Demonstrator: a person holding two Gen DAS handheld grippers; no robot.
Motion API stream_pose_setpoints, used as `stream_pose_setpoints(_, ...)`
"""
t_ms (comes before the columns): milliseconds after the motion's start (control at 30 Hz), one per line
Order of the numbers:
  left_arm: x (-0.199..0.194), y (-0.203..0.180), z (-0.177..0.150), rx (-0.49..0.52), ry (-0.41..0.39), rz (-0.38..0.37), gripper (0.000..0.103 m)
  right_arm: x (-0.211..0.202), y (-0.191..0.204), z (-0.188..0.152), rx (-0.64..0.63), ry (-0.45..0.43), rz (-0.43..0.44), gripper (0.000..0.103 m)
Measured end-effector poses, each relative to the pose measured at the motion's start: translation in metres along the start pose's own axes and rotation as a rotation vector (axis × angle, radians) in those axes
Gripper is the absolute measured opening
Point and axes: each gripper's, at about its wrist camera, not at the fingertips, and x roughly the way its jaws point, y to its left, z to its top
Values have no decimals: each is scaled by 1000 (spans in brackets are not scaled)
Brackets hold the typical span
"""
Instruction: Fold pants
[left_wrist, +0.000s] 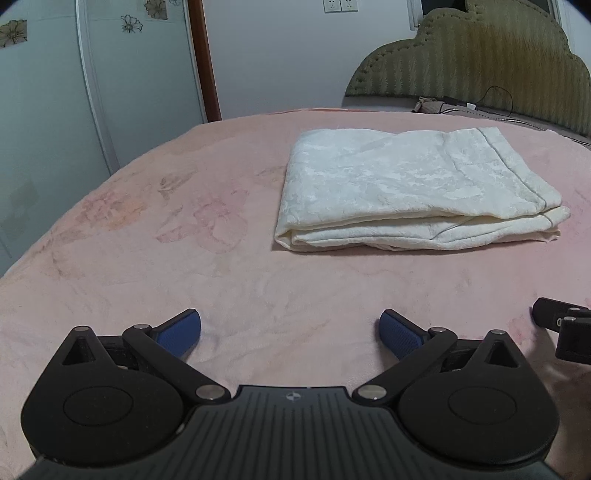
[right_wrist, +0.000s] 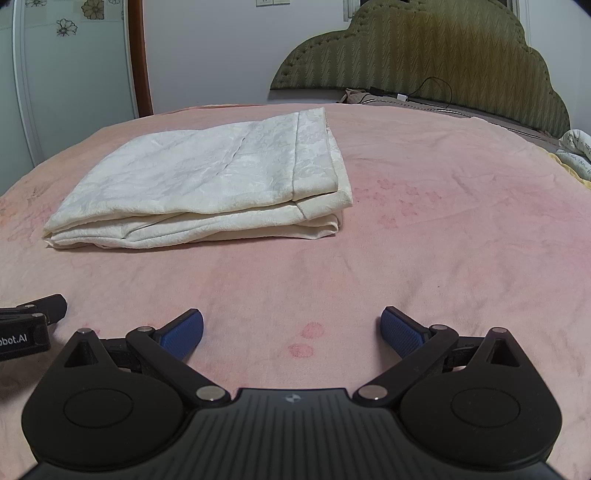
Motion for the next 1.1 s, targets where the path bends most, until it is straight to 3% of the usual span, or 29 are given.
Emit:
stream_pose_setpoints(167,3,7,1,-39,13,-24,103,0,0,0,0,0,0,103)
stream_pose_setpoints(1100,4,8,0,-54,16,-36,103,0,0,0,1,0,0,103)
